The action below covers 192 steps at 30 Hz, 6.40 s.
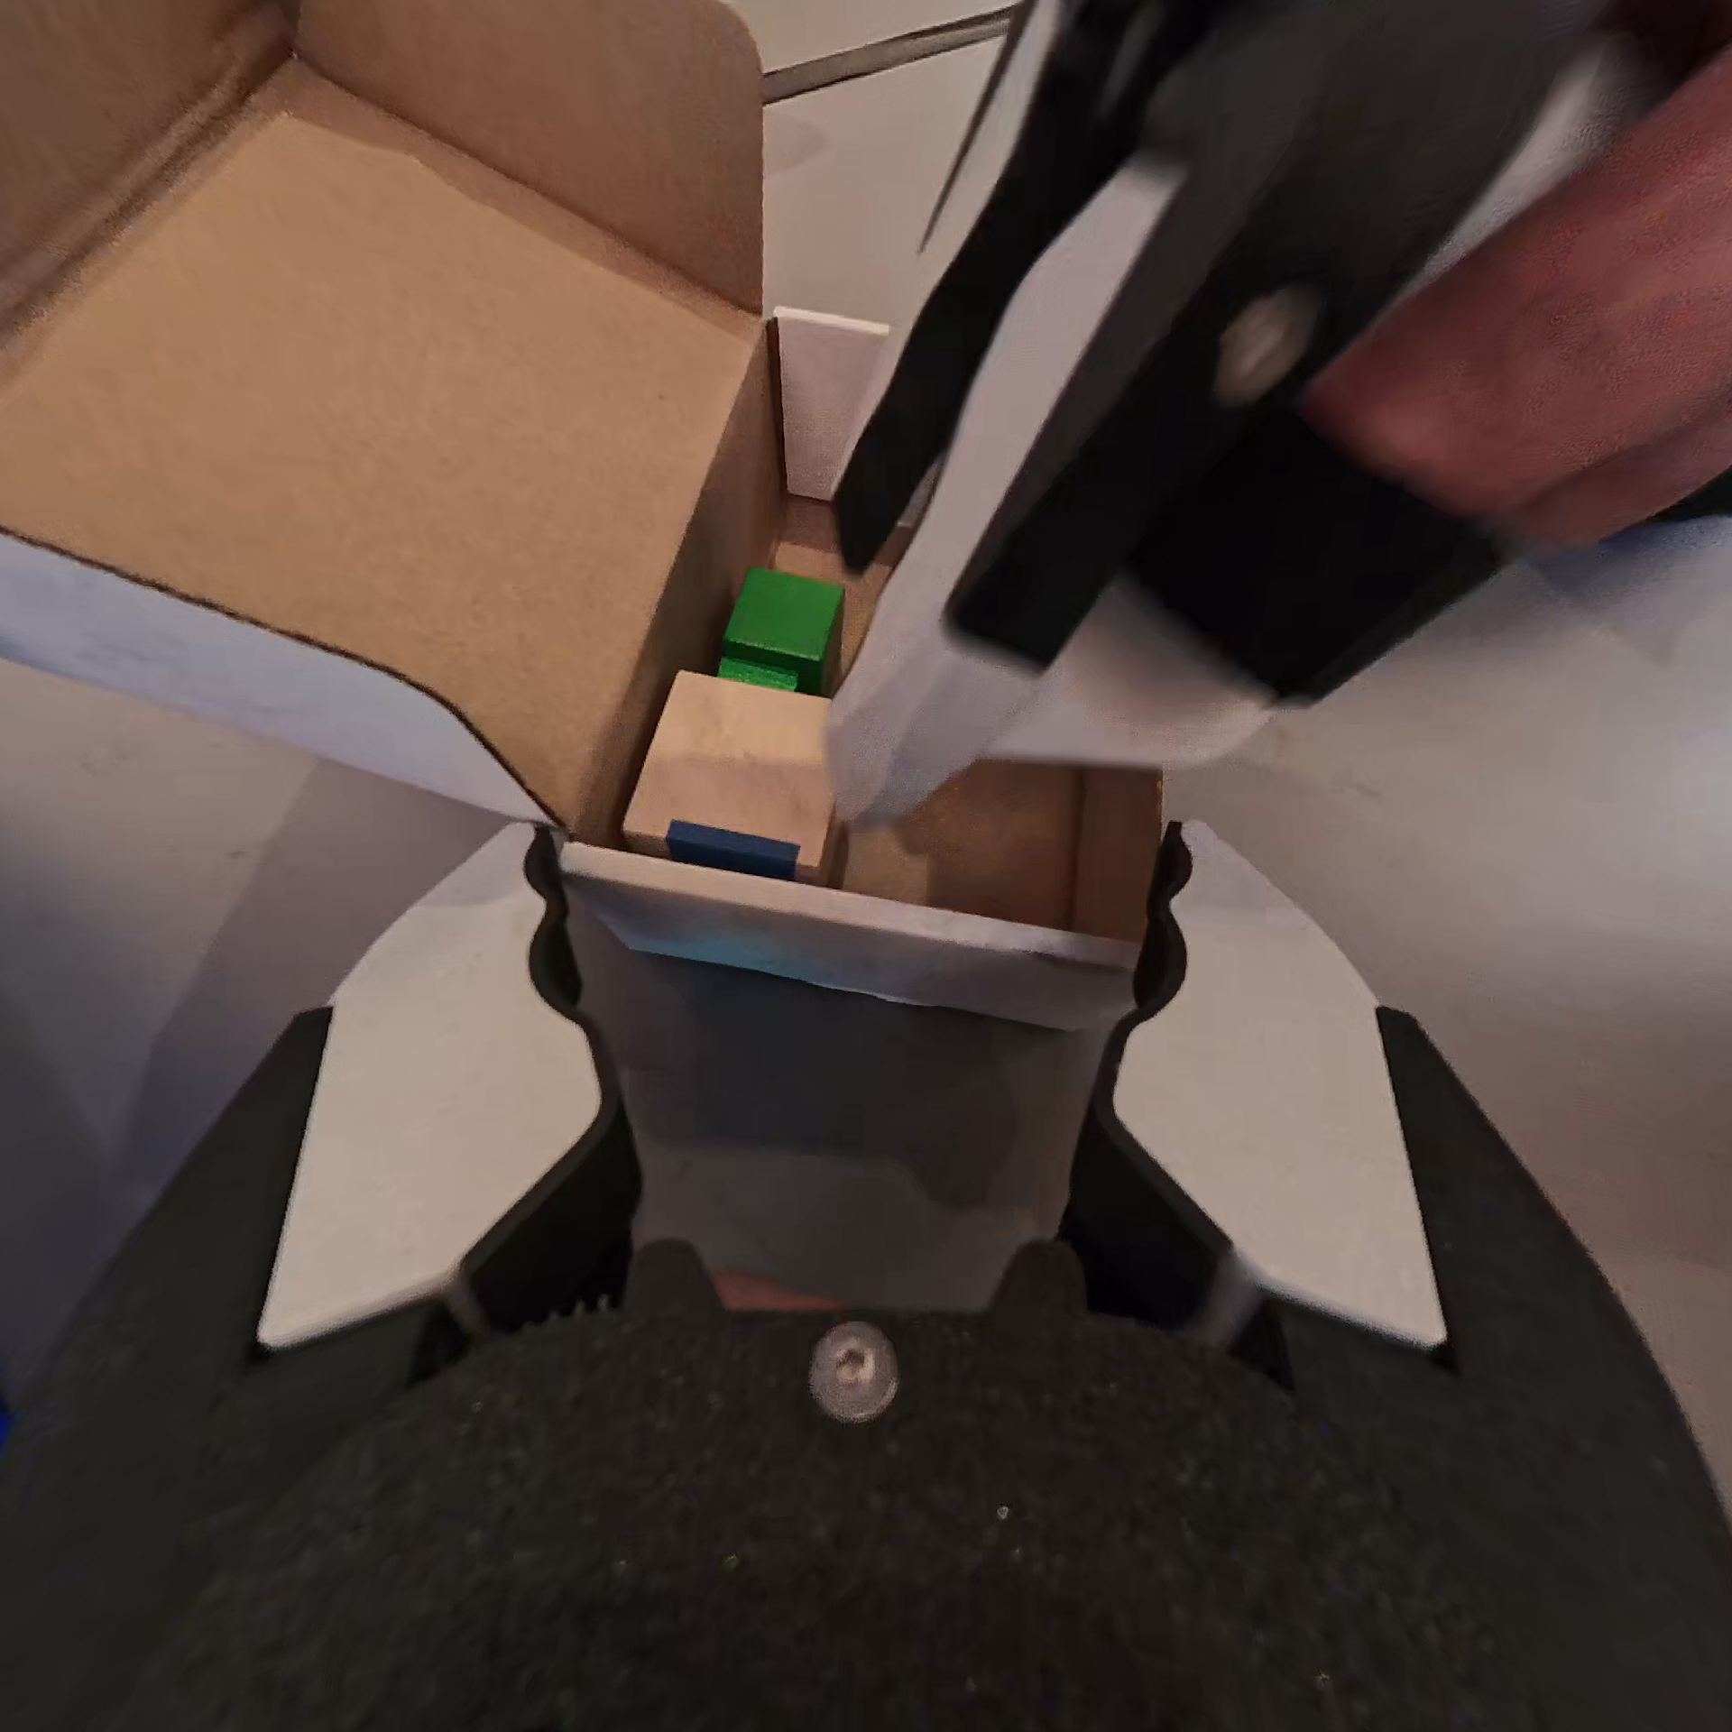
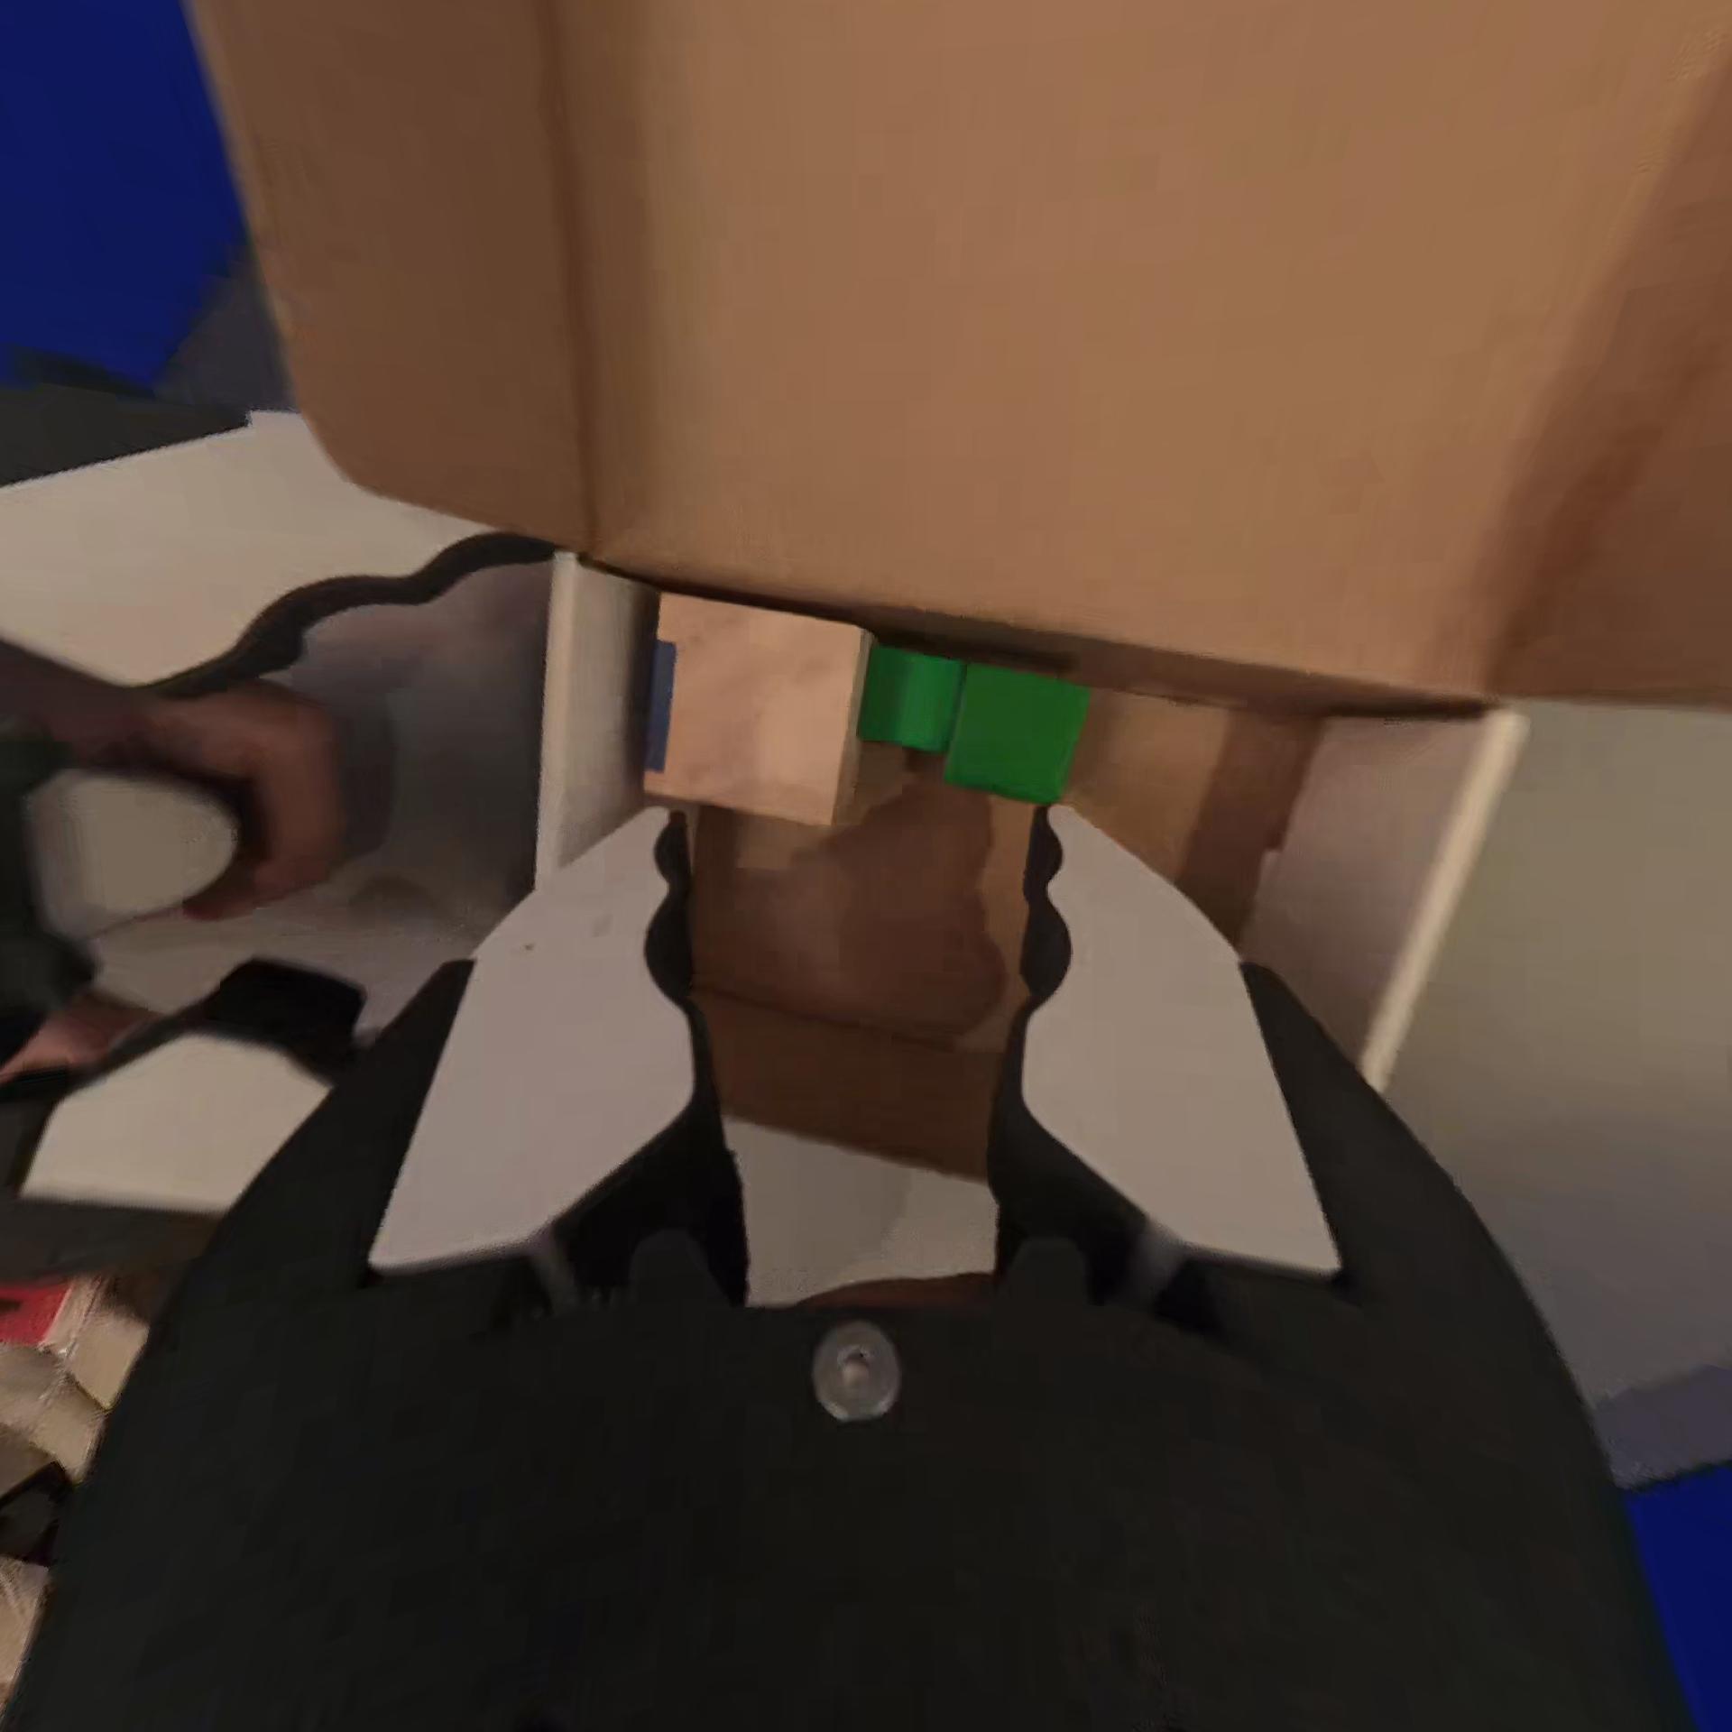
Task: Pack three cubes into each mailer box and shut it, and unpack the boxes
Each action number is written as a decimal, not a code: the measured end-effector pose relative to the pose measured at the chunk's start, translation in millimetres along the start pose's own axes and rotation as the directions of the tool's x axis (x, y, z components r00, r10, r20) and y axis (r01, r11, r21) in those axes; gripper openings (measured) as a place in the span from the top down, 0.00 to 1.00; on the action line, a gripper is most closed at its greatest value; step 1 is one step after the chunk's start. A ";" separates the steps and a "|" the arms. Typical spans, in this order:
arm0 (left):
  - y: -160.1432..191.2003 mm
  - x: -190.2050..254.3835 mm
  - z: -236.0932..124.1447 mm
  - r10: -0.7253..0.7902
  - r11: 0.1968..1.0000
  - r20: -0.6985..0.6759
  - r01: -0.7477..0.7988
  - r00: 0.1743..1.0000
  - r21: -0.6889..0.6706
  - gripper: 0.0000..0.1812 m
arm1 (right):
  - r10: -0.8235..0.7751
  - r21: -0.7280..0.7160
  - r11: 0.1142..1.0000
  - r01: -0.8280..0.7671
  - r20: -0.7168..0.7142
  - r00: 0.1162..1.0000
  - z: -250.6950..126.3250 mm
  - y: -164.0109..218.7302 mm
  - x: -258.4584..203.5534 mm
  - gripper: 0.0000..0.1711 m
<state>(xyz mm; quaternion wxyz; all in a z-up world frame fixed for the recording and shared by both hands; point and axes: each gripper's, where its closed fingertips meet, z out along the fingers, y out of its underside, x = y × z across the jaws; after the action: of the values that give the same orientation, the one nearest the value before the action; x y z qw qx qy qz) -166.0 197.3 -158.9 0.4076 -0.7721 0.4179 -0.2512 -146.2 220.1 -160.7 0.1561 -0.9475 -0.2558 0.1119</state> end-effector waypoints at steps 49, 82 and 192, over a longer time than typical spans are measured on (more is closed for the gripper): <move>3.4 -3.4 3.3 -0.061 0.998 -0.049 0.059 0.997 -0.037 0.37 | 0.464 0.317 0.876 -0.363 -0.352 0.813 -203.3 128.2 250.4 0.75; 2.5 -3.7 5.4 -0.054 0.997 -0.062 0.051 0.997 -0.050 0.37 | -0.132 0.186 0.972 0.146 -0.084 0.988 -46.1 -11.4 19.2 0.66; 12.8 -3.7 -10.2 -0.049 0.995 -0.075 0.042 0.996 -0.089 0.37 | -0.051 0.258 0.953 0.161 -0.387 0.921 -131.2 7.8 46.7 0.83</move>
<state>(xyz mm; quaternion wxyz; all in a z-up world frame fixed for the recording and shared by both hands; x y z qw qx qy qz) -180.9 192.1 -164.3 0.3513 -0.7883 0.4261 -0.2714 -65.0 206.7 -48.1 0.3426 -0.9035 -0.2537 -0.0445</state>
